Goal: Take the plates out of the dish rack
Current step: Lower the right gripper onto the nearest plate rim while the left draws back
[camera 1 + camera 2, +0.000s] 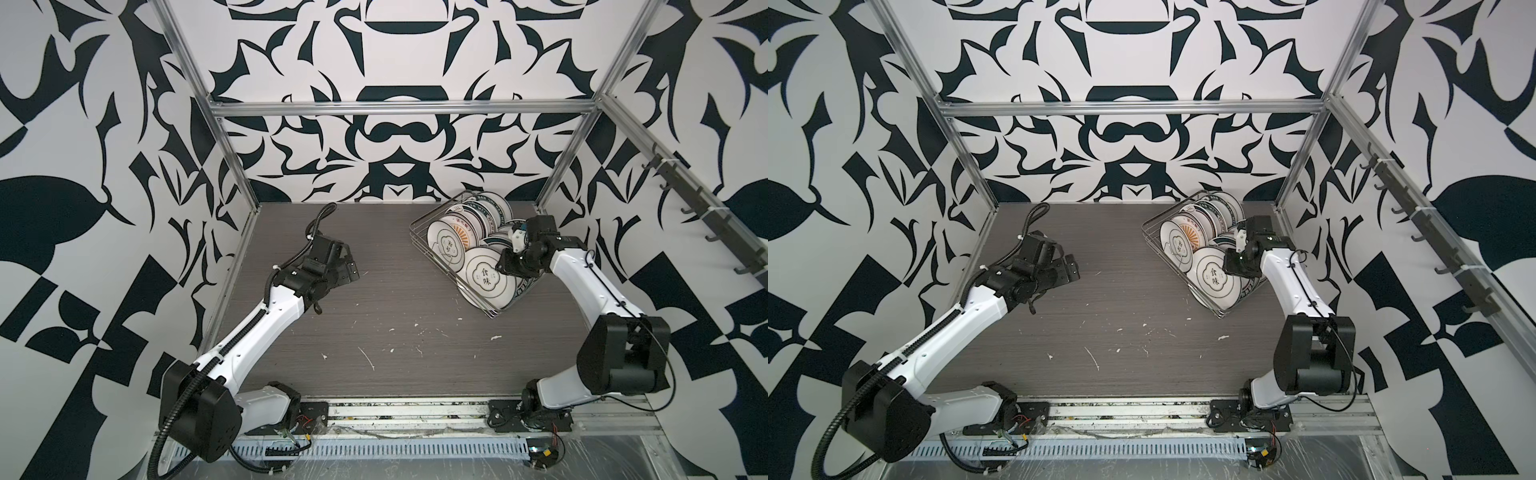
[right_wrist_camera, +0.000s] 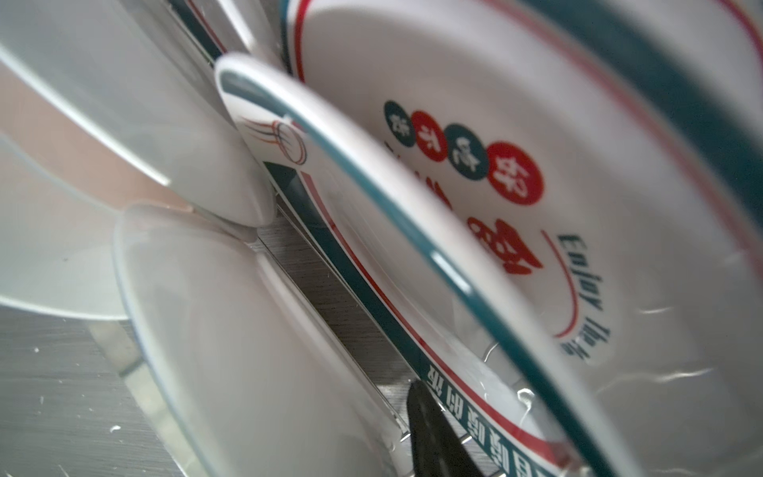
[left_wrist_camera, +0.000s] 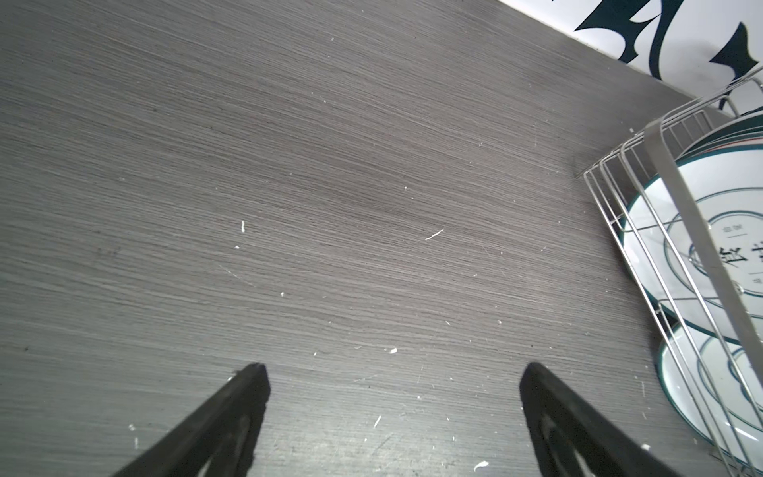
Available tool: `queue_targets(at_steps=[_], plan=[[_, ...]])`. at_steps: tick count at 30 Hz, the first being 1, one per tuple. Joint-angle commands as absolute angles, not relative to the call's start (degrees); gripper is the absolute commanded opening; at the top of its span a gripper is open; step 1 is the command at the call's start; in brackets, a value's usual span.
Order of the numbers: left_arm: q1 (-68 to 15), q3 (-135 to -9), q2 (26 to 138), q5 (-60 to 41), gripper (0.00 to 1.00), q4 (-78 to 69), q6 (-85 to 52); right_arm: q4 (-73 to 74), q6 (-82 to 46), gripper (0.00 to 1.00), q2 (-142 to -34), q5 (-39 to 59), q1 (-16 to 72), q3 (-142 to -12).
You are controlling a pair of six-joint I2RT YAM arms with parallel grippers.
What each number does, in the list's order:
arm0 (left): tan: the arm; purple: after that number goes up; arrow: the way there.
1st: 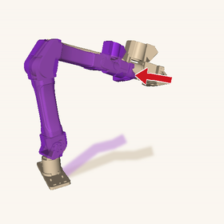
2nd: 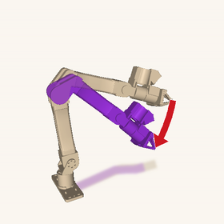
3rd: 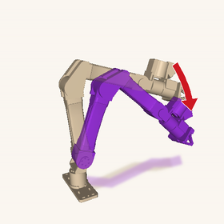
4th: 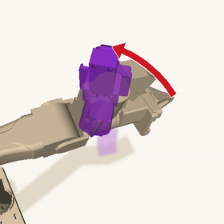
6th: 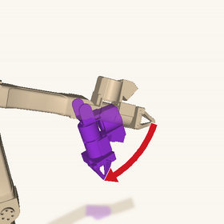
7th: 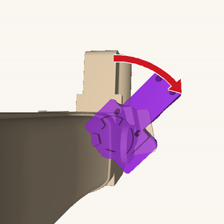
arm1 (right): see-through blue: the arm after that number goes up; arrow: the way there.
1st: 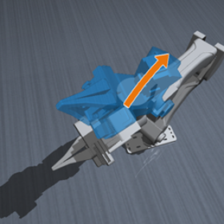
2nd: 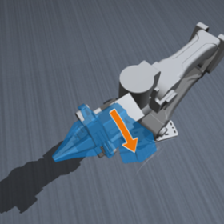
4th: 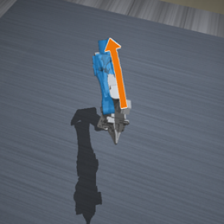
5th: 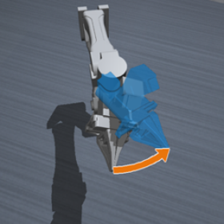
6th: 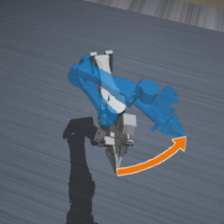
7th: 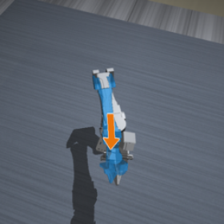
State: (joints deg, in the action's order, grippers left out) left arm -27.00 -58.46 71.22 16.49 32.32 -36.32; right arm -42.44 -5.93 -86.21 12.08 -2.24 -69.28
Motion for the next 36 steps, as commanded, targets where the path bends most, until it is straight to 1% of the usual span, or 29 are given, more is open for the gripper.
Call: queue_targets(at_steps=[1, 6, 12, 20, 26, 36], plan=[[-26.8, -57.8, 70.7, 17.6, 0.99, 33.4, -34.3, -42.8, -7.0, 0.32, -87.0, 13.1, -1.8, -70.3], [-26.9, -56.7, 69.0, 18.7, 0.99, 31.4, -34.6, -44.8, -6.7, 0.22, -87.5, 15.0, -1.6, -71.0], [-26.8, -57.8, 68.9, 19.6, 0.99, 32.1, -33.9, -44.9, -6.6, 0.16, -85.8, 15.6, -1.5, -70.8], [-26.9, -60.0, 71.2, 20.2, 0.99, 33.9, -34.1, -46.6, -6.6, 0.00, -83.3, 14.4, -1.4, -71.3], [-26.8, -62.1, 75.1, 19.6, 0.99, 35.6, -34.7, -46.8, -7.6, 0.00, -79.4, 13.0, -1.5, -72.1], [-26.8, -62.2, 75.1, 19.2, 0.99, 34.7, -35.7, -48.3, -8.8, 0.00, -75.1, 10.3, -1.5, -74.3]])
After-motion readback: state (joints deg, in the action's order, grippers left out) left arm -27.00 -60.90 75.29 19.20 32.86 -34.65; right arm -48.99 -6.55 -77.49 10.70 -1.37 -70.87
